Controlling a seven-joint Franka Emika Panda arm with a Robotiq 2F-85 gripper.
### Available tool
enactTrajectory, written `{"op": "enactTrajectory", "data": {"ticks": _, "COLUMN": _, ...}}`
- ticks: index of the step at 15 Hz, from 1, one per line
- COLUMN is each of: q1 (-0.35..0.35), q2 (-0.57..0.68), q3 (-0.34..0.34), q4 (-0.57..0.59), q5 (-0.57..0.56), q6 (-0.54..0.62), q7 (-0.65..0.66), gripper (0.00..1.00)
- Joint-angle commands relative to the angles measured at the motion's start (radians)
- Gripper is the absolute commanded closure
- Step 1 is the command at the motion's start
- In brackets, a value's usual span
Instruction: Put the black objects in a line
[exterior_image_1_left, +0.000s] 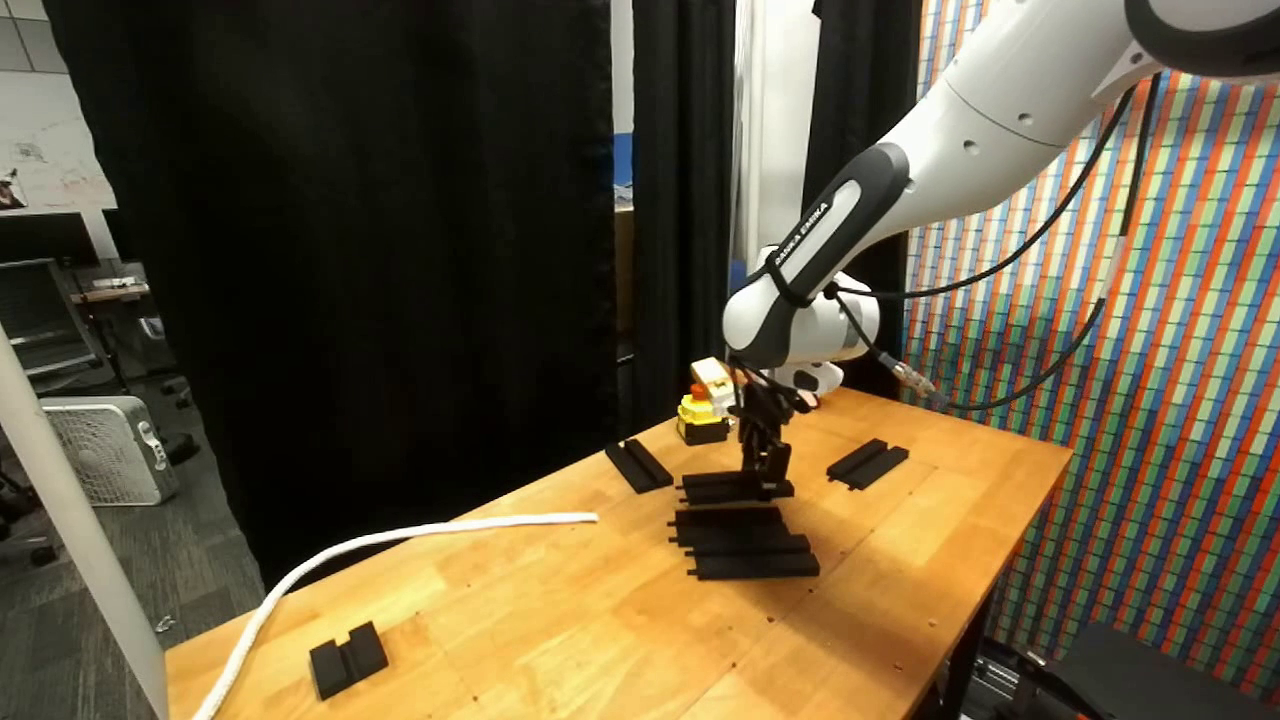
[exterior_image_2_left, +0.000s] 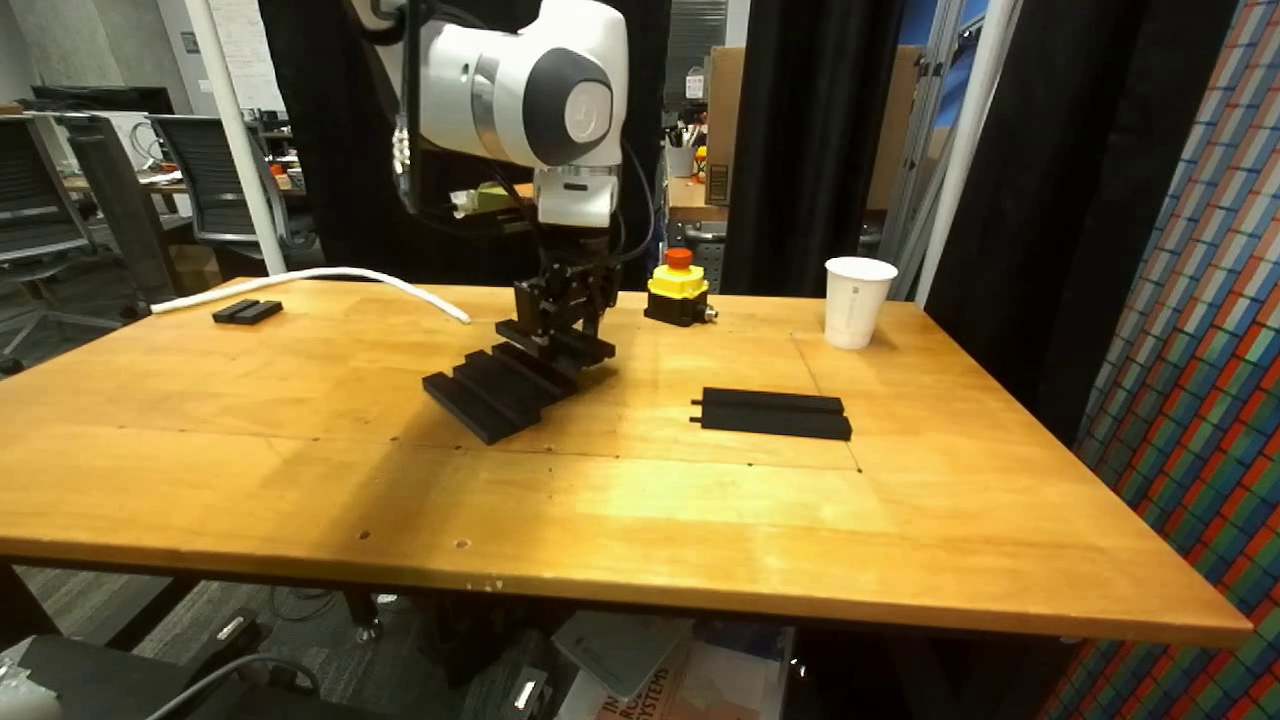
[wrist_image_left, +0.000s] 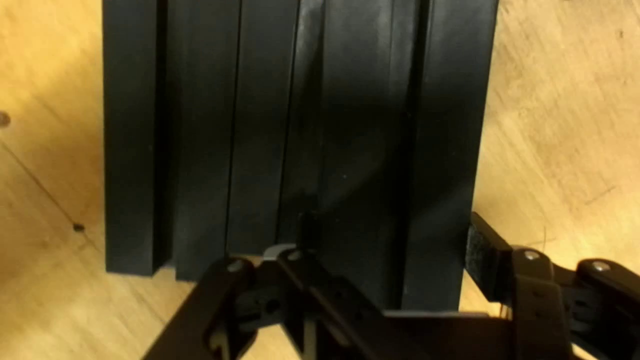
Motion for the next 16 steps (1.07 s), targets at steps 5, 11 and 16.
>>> {"op": "enactTrajectory", "data": {"ticks": 5, "q1": -0.128, "q2": -0.095, "q3": -0.012, "q4": -0.129, "q5": 0.107, "q6": 0.029, "q7": -0.554, "gripper": 0.55}}
{"op": "enactTrajectory", "data": {"ticks": 11, "q1": -0.165, "q2": -0.063, "q3": -0.025, "q4": -0.126, "q5": 0.221, "q6": 0.014, "q7": -0.890, "gripper": 0.55}}
{"op": "enactTrajectory", "data": {"ticks": 16, "q1": -0.168, "q2": -0.034, "q3": -0.044, "q4": -0.110, "q5": 0.262, "q6": 0.001, "q7": -1.038, "gripper": 0.55}}
